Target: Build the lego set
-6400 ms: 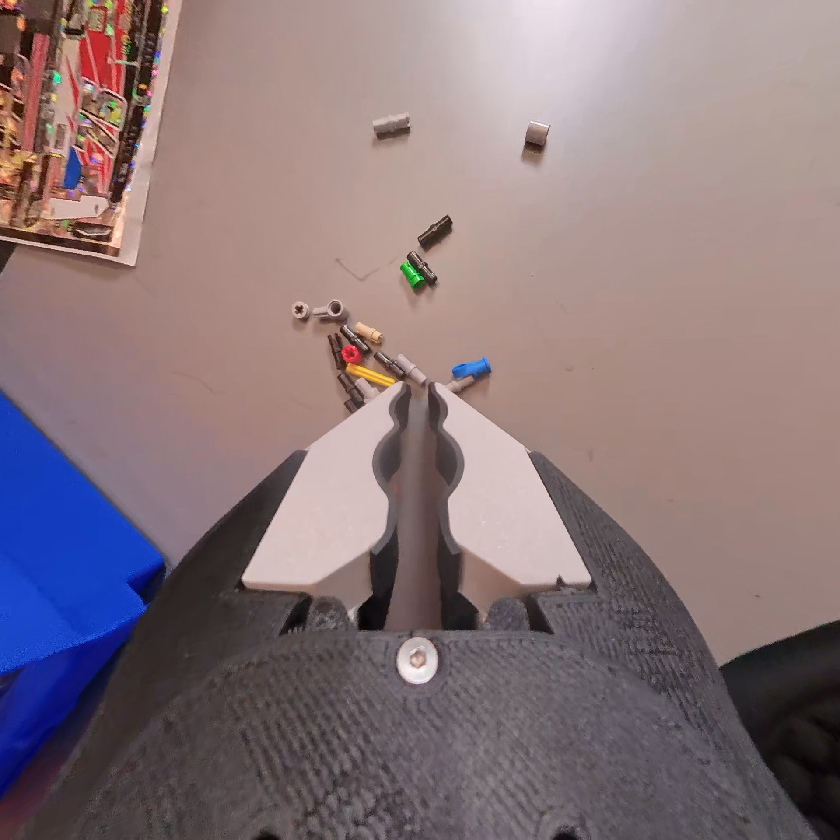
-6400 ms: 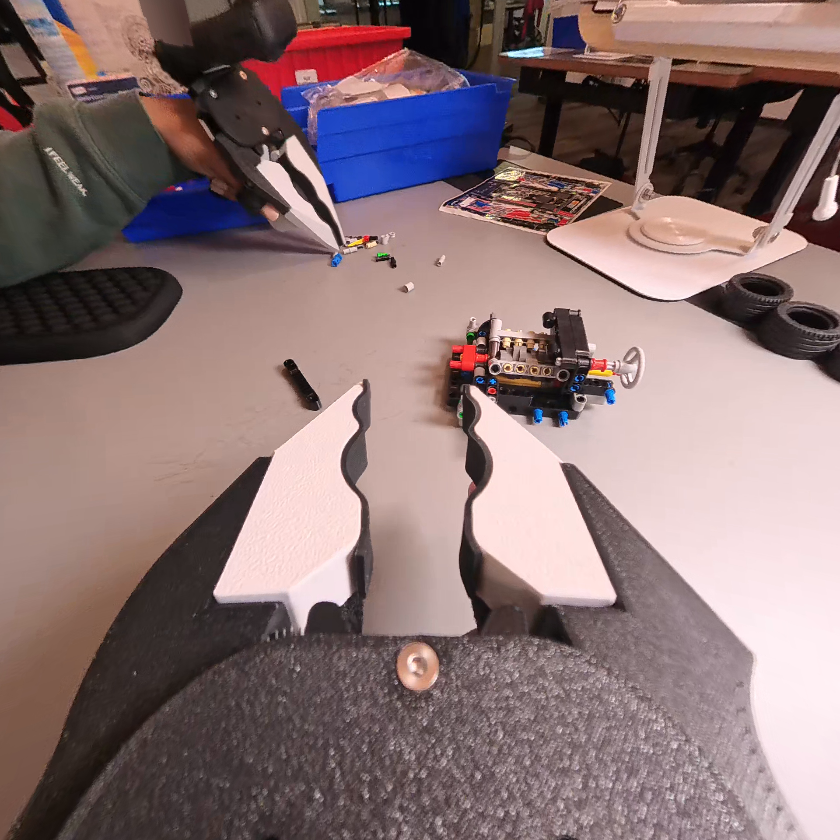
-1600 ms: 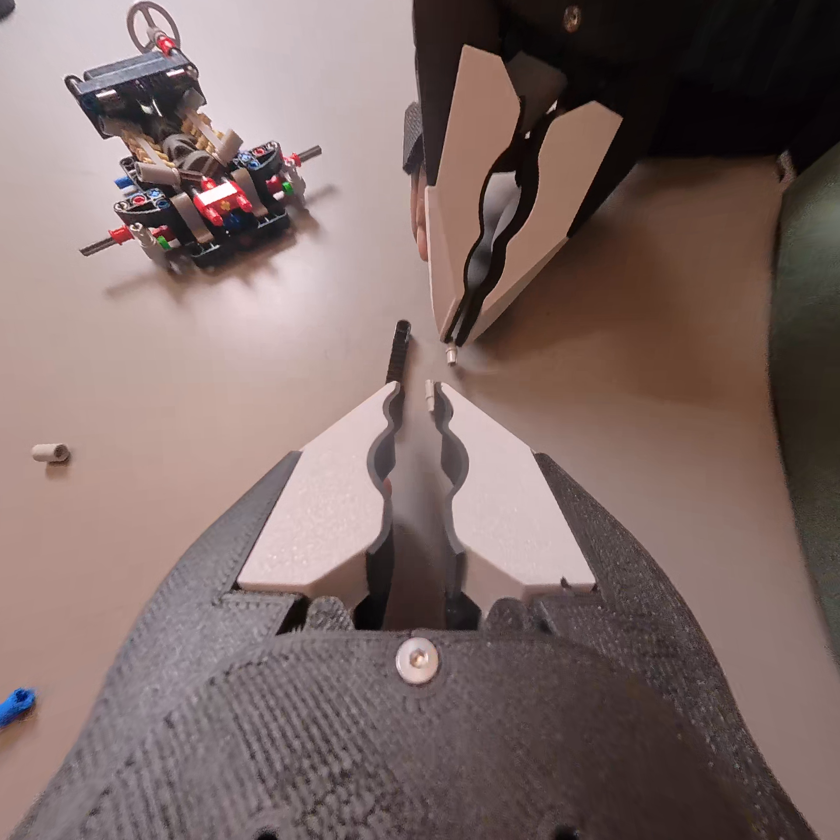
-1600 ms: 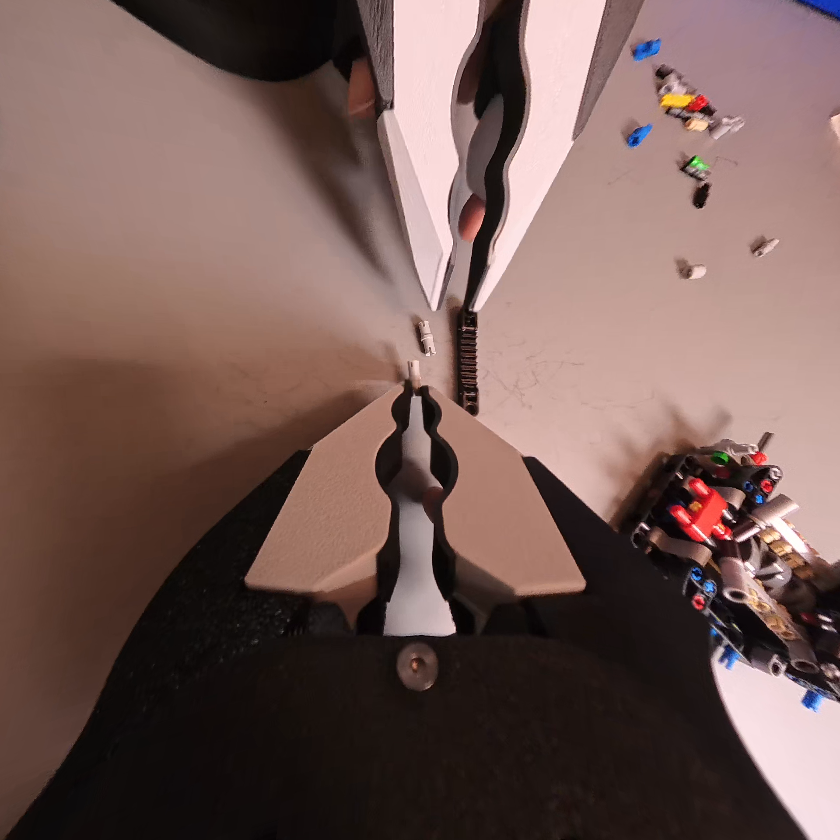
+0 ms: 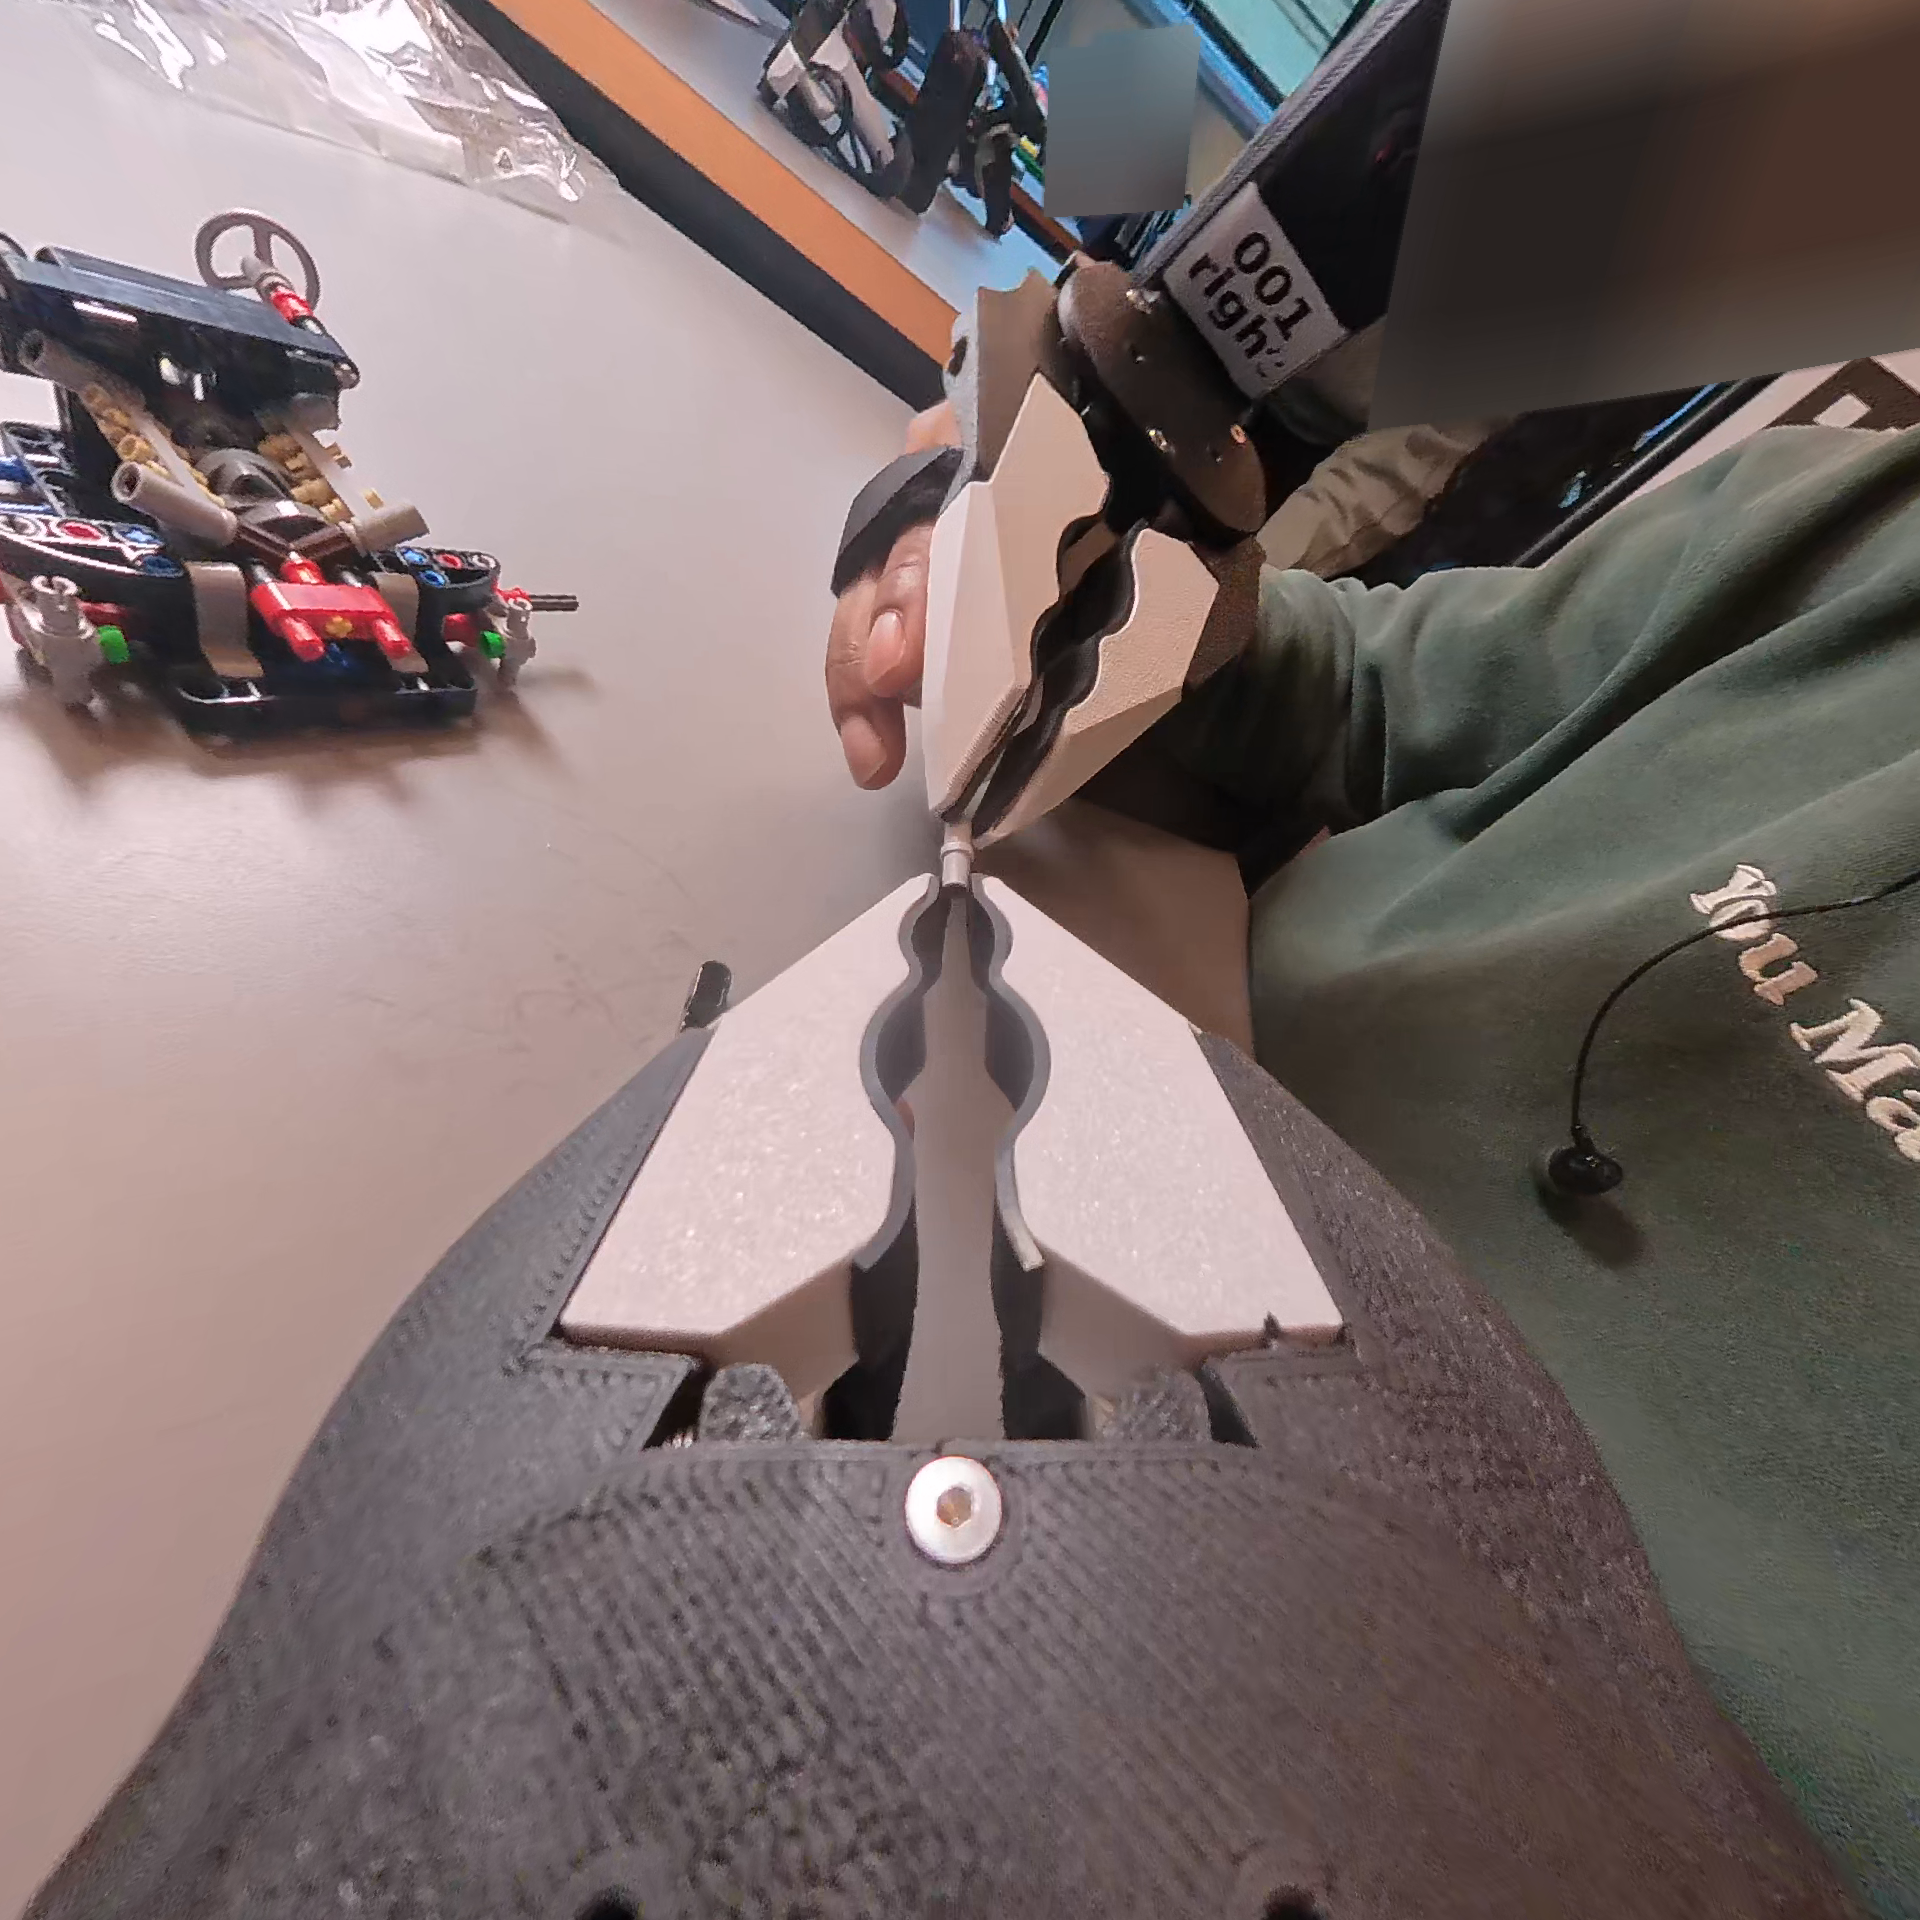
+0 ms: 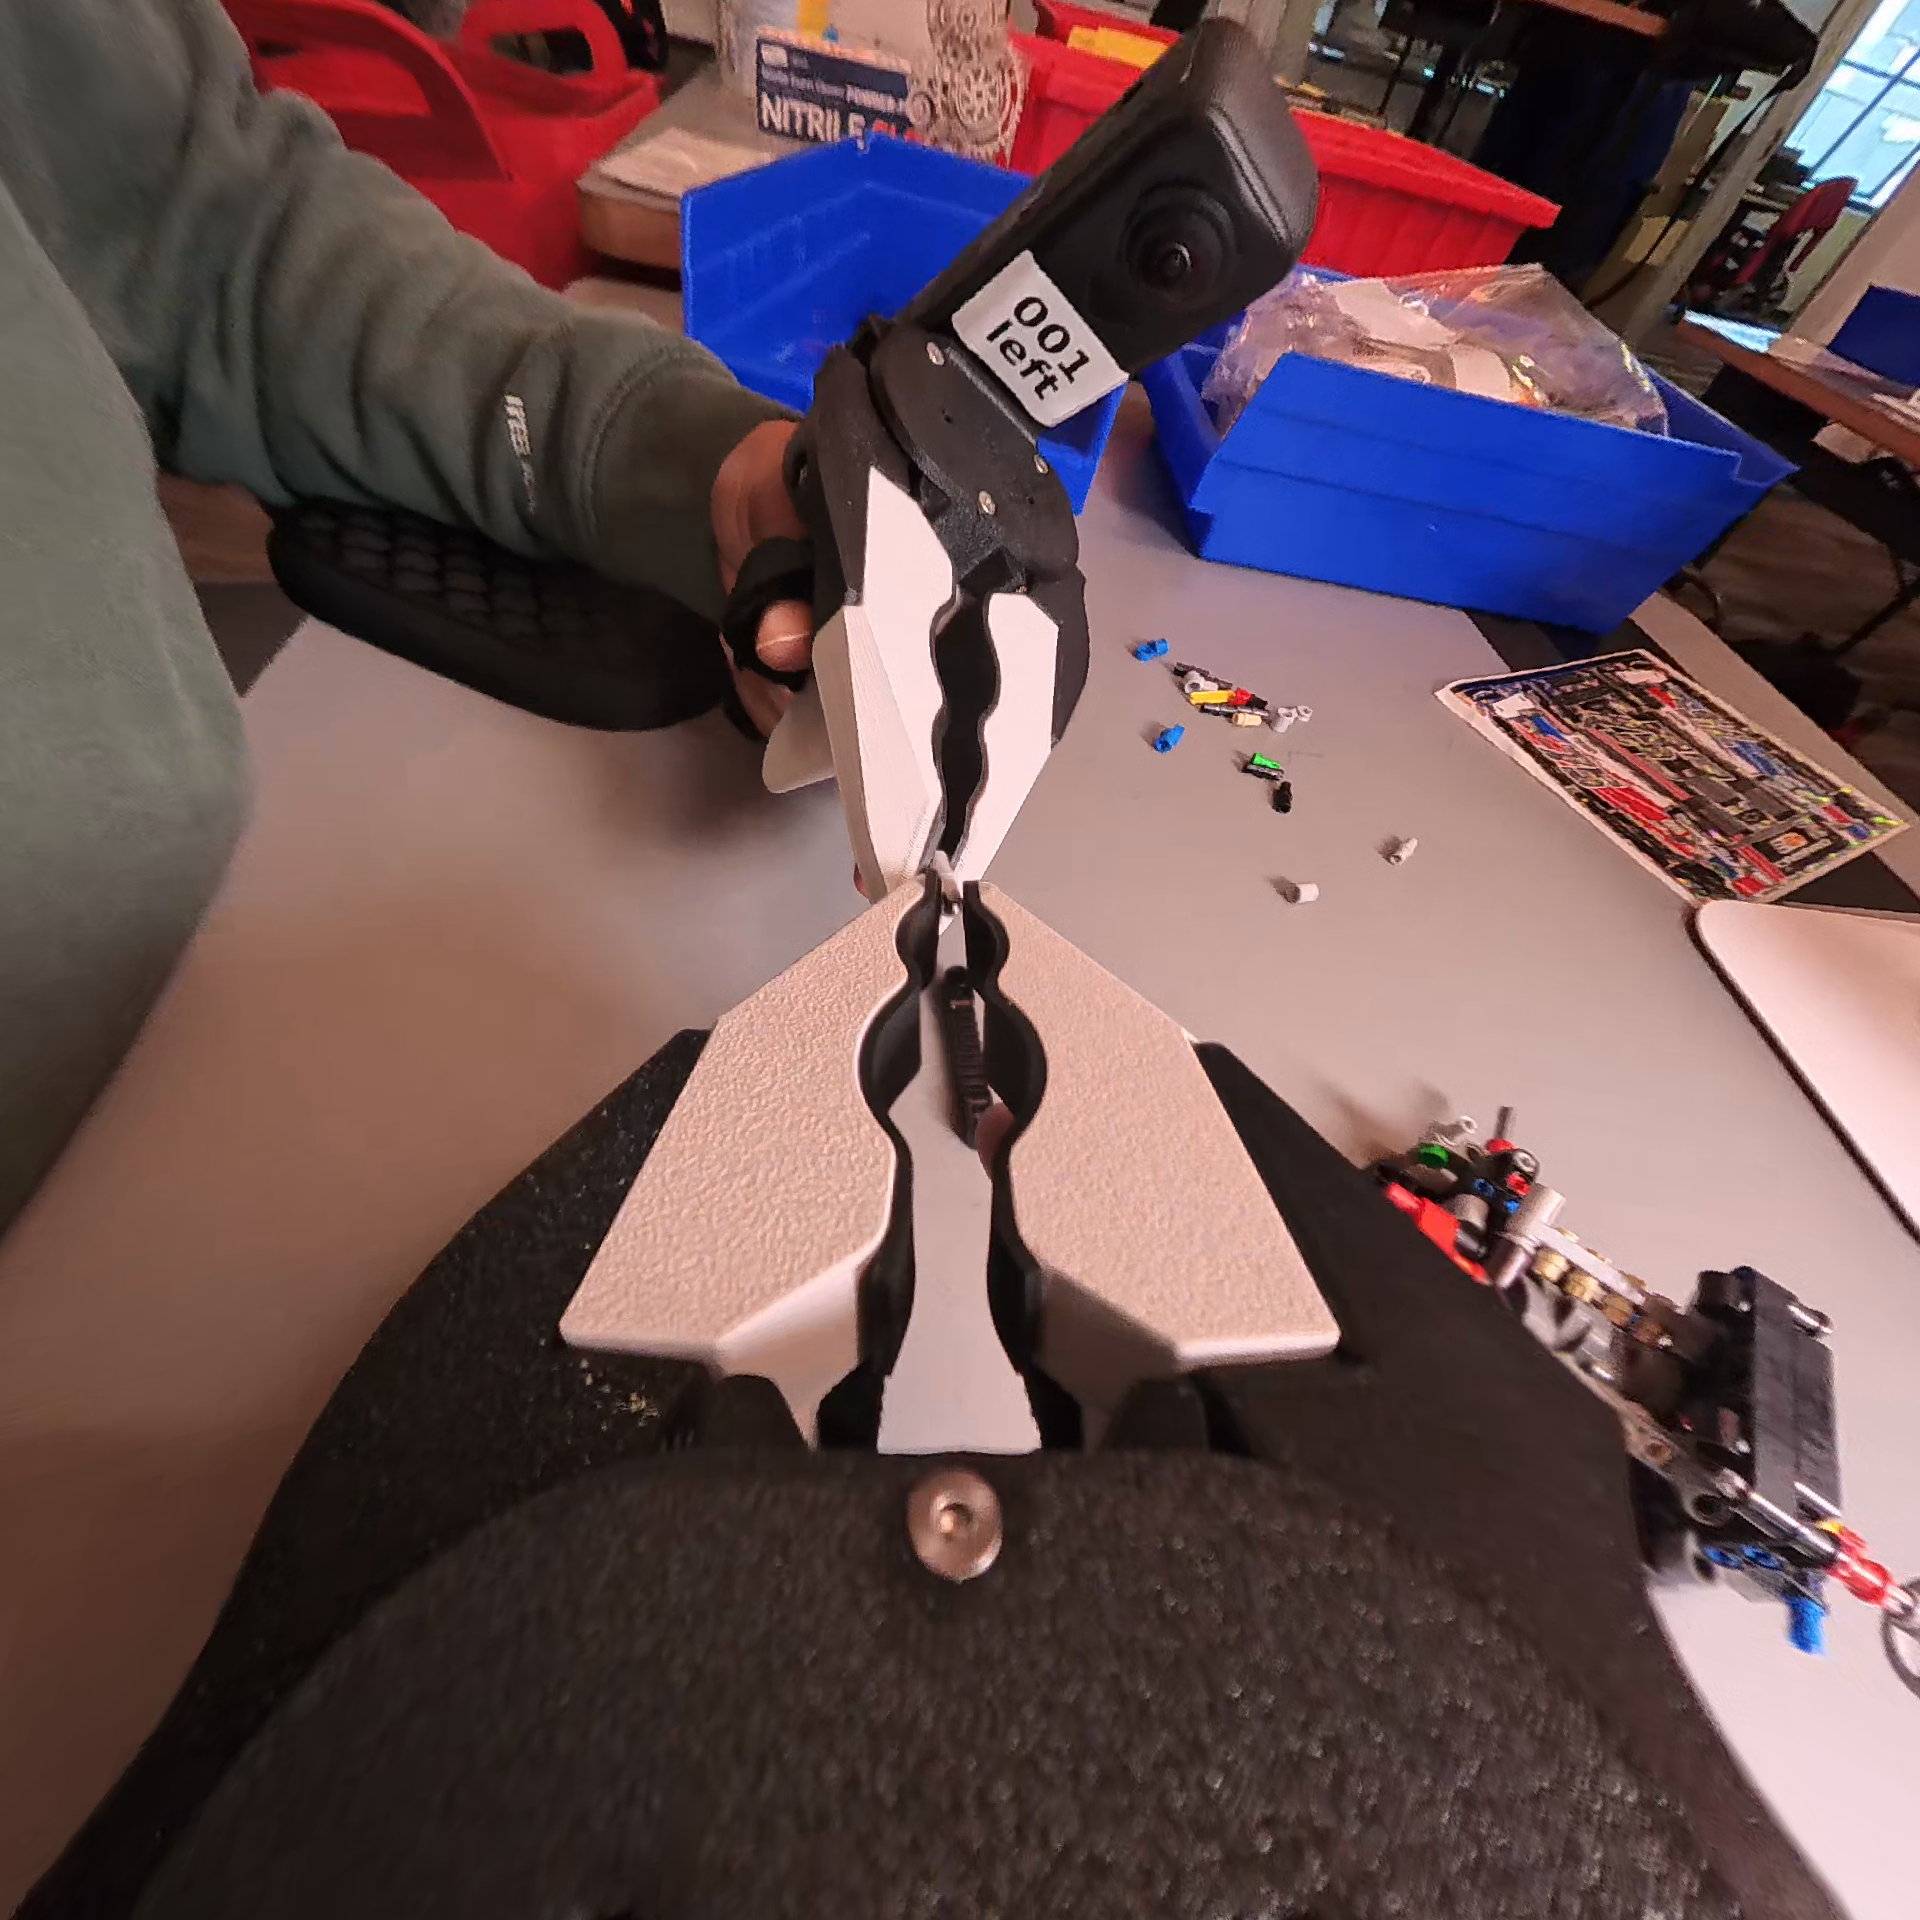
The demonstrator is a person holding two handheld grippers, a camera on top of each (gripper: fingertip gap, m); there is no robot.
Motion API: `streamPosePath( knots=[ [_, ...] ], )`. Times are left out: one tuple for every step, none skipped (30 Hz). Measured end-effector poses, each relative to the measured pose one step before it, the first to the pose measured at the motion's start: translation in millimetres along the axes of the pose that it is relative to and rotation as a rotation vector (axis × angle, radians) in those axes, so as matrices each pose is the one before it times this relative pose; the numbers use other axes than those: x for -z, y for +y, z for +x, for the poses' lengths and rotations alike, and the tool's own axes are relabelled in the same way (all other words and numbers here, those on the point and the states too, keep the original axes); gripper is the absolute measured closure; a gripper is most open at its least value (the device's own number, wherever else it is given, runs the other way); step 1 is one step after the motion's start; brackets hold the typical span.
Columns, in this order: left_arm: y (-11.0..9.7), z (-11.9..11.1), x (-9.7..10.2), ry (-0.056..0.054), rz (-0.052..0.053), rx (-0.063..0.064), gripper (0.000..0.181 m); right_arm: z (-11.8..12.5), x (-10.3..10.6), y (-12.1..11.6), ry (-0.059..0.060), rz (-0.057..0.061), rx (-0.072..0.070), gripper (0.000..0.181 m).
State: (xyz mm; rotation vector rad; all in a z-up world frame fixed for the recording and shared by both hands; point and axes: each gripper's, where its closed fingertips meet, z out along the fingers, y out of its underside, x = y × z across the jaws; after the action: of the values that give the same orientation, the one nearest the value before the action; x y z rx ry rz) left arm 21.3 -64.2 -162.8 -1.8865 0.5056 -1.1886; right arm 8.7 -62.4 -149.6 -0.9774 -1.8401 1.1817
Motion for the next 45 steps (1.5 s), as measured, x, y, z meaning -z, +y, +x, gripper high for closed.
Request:
streamPosePath(
  knots=[
    [-0.99, 1.56, 0.63, 0.0097, 0.006, -0.0041, 0.179, -0.42, 0.45, -1.79, -0.0087, 0.014, -0.0166, 0.178],
    [-0.85, 1.45, 0.38, 0.007, 0.0049, -0.0073, 0.179, -0.54, 0.32, -1.68, -0.0082, 0.0127, -0.0157, 0.178],
    [-0.56, 1.51, 0.44, 0.0064, 0.0035, -0.0103, 0.179, -0.61, 0.32, -1.6, -0.0087, 0.0126, -0.0154, 0.178],
    [-0.41, 1.56, 0.19, 0.0055, 0.0021, -0.0111, 0.179, -0.88, 0.34, -1.42, -0.0101, 0.0115, -0.015, 0.178],
    [-0.54, 1.6, 0.16, 0.0061, 0.0034, -0.0104, 0.179, -0.8, 0.33, -1.66, -0.0095, 0.0123, -0.015, 0.178],
    [-1.0, 1.85, 0.31, 0.0073, 0.0065, -0.0102, 0.179, -1.03, 0.47, -1.99, -0.0102, 0.0149, -0.016, 0.178],
    [-1.87, 1.9, 0.54, 0.0074, 0.0108, -0.0099, 0.179, -0.72, 0.52, -2.43, -0.0096, 0.0175, -0.0177, 0.178],
    [-2.37, 1.8, 0.58, 0.0072, 0.0139, -0.0092, 0.18, -0.63, 0.58, -2.8, -0.0088, 0.0192, -0.0184, 0.178],
    [-2.77, 2.08, 0.63, 0.0087, 0.0158, -0.0079, 0.18, -0.59, 0.52, -2.62, -0.0085, 0.0179, -0.0177, 0.178],
    [-3.08, 2.57, 0.65, 0.0125, 0.0172, -0.0063, 0.18, -0.57, 0.27, -2.14, -0.0066, 0.014, -0.0135, 0.175],
    [-2.75, 2.75, 0.66, 0.0131, 0.0153, -0.005, 0.18, -0.42, 0.05, -1.51, -0.0046, 0.0095, -0.0079, 0.172],
    [-2.06, 2.23, 0.4, 0.0101, 0.0118, -0.0047, 0.18, -0.32, -0.21, -0.84, -0.002, 0.0054, -0.0043, 0.17],
    [-0.83, 1.27, 0.15, 0.0044, 0.005, -0.0044, 0.18, -0.35, -0.34, -0.63, -0.0001, 0.0037, -0.0023, 0.17],
    [0.19, 0.28, -0.14, -0.0002, -0.0012, -0.0027, 0.18, -0.4, -0.37, -0.84, -0.0007, 0.0053, -0.0011, 0.17],
    [0.73, 0.08, -0.54, -0.0001, -0.0034, -0.0006, 0.18, -0.88, -0.37, -0.85, -0.0037, 0.0054, -0.002, 0.171],
    [0.59, 0.23, -0.56, 0.0012, -0.0019, 0.0002, 0.18, -1.35, -0.42, -0.83, -0.0061, 0.0044, -0.0033, 0.171],
    [0.5, 0.46, -0.62, 0.0029, -0.0016, 0.0012, 0.18, -1.48, -0.53, -0.69, -0.0067, 0.0032, -0.0023, 0.172],
    [0.6, 0.3, -0.5, 0.0014, -0.0027, 0.0002, 0.18, -1.26, -0.65, -0.1, -0.0048, -0.0006, 0.0005, 0.173],
    [0.38, 0.38, -0.43, 0.0015, -0.0012, -0.0014, 0.18, -0.33, -0.47, 0.34, 0.0013, -0.003, 0.0035, 0.176],
    [0.22, 0.35, -0.1, 0.0009, -0.0013, -0.0015, 0.18, -0.39, -0.29, 0.29, 0.0005, -0.0024, 0.0045, 0.177],
    [-0.25, 0.18, 0.15, 0.0005, 0.0016, -0.0003, 0.18, -0.12, 0.01, -0.04, -0.0009, -0.0005, -0.0018, 0.177],
    [-0.19, 0.11, -0.01, 0.0007, 0.0009, 0.0017, 0.18, 0.03, 0.01, -0.33, -0.0018, 0.0, -0.0062, 0.177],
    [-0.17, -0.1, -0.05, -0.0013, 0.0002, 0.0016, 0.18, 0.04, 0.07, -0.31, -0.0022, -0.0001, -0.0064, 0.177],
    [0.37, -0.87, -0.15, -0.0072, -0.0029, -0.0009, 0.179, 0.55, 0.04, 0.29, 0.0006, -0.0032, -0.005, 0.178],
    [1.08, -1.54, 0.04, -0.0136, -0.0097, -0.0072, 0.179, 0.64, -0.15, 1.43, 0.0009, -0.01, -0.0033, 0.178],
    [1.43, -2.71, 0.55, -0.023, -0.0155, -0.0156, 0.177, 0.59, 0.06, 2.06, -0.0005, -0.0147, -0.0006, 0.178],
    [1.9, -5.09, 1.59, -0.0403, -0.0225, -0.028, 0.171, 1.21, 0.74, 1.89, 0.0035, -0.0165, 0.003, 0.178],
    [3.77, -8.49, 2.96, -0.0627, -0.0389, -0.0448, 0.166, 3.77, 1.5, 2.1, 0.0181, -0.0189, 0.0066, 0.178],
    [4.94, -11.26, 3.92, -0.0802, -0.0442, -0.0552, 0.162, 5.66, 1.95, 3.37, 0.0265, -0.0271, 0.0058, 0.178],
    [5.39, -11.92, 3.82, -0.0813, -0.041, -0.0537, 0.162, 6.39, 1.9, 5.65, 0.0253, -0.0385, -0.0027, 0.178],
    [6.92, -10.74, 2.73, -0.069, -0.0429, -0.0444, 0.162, 6.8, 1.3, 7.85, 0.0246, -0.0477, -0.0109, 0.178],
    [8.52, -8.52, 0.75, -0.0503, -0.047, -0.0299, 0.162, 6.76, 0.55, 8.28, 0.025, -0.0452, -0.0095, 0.178],
    [9.12, -5.05, -1.53, -0.0267, -0.0481, -0.0127, 0.161, 4.91, -0.18, 7.96, 0.0156, -0.0416, -0.0065, 0.178],
    [8.37, -0.75, -3.17, 0.0011, -0.0442, -0.0008, 0.158, 3.15, -1.18, 7.92, 0.008, -0.043, -0.0077, 0.178],
    [6.35, 1.87, -3.81, 0.015, -0.0349, 0.0024, 0.156, 3.22, -1.97, 7.29, 0.0136, -0.0431, -0.0039, 0.178],
    [4.25, 1.67, -3.77, 0.0109, -0.0243, -0.0011, 0.155, 1.7, -2.54, 6.04, 0.0077, -0.0385, 0.0018, 0.178],
    [3.28, 1.56, -3.44, 0.007, -0.023, -0.0093, 0.155, 0.12, -2.64, 4.7, 0.0016, -0.0342, 0.0025, 0.178],
    [2.48, 1.01, -3.19, 0.0013, -0.0207, -0.0159, 0.155, -0.16, -2.93, 3.81, 0.0003, -0.031, 0.0003, 0.178],
    [1.93, 0.88, -2.98, 0.0, -0.018, -0.0174, 0.155, -0.38, -3.09, 3.72, 0.0, -0.0332, 0.0015, 0.178],
    [1.92, 0.81, -2.97, 0.0003, -0.018, -0.0158, 0.157, -0.48, -2.83, 3.02, -0.001, -0.0308, 0.0091, 0.178],
    [0.05, 0.08, -2.12, -0.0064, -0.007, -0.0164, 0.159, 0.11, -2.54, 2.58, 0.0018, -0.0298, 0.0098, 0.178],
    [-1.17, 0.47, -1.11, -0.0034, -0.0002, -0.0141, 0.161, 0.14, -2.32, 2.36, 0.0002, -0.0319, 0.0059, 0.178],
    [-0.57, 0.75, -1.1, 0.0002, -0.0033, -0.0079, 0.163, -0.25, -2.0, 1.51, -0.0036, -0.0264, 0.0046, 0.178],
    [-0.42, -0.01, -0.94, -0.0055, -0.0024, -0.0064, 0.164, -0.47, -1.75, 0.96, -0.0046, -0.0214, 0.0019, 0.178],
    [0.11, 0.05, -0.72, -0.0059, -0.0035, -0.01, 0.165, -0.7, -1.59, 1.09, -0.0056, -0.0225, 0.0021, 0.178]
  ],
)
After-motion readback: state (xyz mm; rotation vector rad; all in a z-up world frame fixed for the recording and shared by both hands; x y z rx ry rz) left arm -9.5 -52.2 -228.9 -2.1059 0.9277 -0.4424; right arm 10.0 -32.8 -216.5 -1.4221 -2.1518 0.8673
